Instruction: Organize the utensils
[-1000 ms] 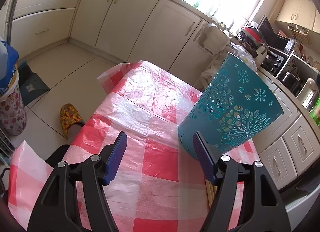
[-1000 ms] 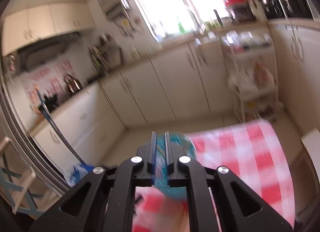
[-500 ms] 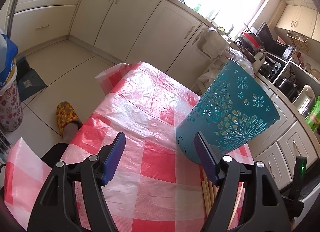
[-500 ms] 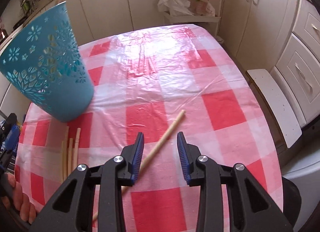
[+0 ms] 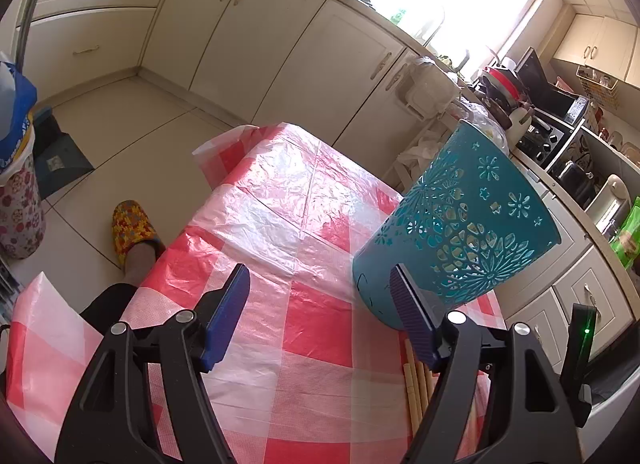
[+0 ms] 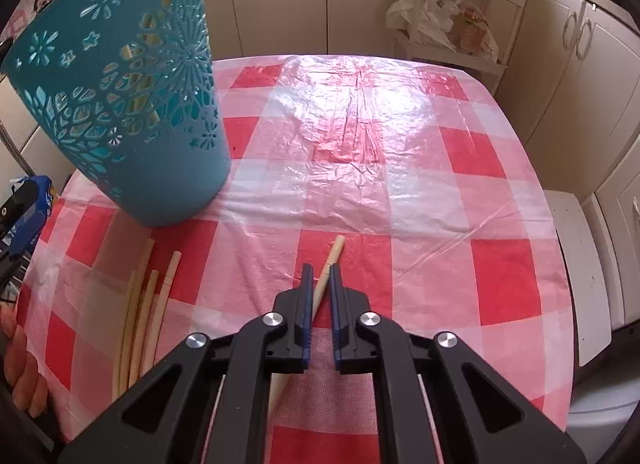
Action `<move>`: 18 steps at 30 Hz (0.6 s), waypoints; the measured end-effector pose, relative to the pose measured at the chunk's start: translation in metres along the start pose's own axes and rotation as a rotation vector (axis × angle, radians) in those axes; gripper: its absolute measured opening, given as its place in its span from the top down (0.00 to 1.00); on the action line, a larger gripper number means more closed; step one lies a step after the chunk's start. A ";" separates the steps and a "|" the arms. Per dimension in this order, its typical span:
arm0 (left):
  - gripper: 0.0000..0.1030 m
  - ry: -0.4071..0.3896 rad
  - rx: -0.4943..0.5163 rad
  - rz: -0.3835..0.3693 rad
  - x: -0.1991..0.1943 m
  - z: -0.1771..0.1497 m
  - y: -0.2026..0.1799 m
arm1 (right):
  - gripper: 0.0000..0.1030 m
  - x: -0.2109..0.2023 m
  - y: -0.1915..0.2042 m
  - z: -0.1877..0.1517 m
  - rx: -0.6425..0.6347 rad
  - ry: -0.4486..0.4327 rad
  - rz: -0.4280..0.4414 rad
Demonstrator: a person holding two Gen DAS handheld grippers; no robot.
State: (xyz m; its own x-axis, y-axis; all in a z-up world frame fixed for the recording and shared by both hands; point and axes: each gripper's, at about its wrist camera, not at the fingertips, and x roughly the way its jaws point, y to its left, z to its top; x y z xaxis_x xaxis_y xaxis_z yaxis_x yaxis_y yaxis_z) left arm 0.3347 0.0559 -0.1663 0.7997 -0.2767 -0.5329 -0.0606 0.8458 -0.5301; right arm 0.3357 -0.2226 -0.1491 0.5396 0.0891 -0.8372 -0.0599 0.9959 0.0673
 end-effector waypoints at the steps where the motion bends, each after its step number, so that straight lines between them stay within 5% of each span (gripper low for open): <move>1: 0.33 0.000 -0.001 0.001 0.000 0.000 0.000 | 0.95 0.000 0.000 0.000 -0.006 0.004 0.014; 8: 0.32 0.001 -0.006 0.001 0.001 -0.001 0.001 | 0.95 -0.024 -0.009 0.000 0.110 -0.024 0.150; 11: 0.32 0.001 -0.008 0.003 0.002 -0.001 0.001 | 0.95 -0.057 -0.011 0.000 0.196 -0.069 0.292; 18: 0.31 0.004 -0.009 0.008 0.002 -0.001 0.002 | 0.98 -0.152 0.011 0.062 0.218 -0.305 0.546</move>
State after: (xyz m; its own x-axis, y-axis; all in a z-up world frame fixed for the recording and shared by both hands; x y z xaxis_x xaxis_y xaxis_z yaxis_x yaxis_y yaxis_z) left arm 0.3359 0.0560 -0.1692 0.7967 -0.2715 -0.5399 -0.0724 0.8441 -0.5313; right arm 0.3048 -0.2239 0.0123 0.6952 0.5501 -0.4627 -0.2384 0.7837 0.5736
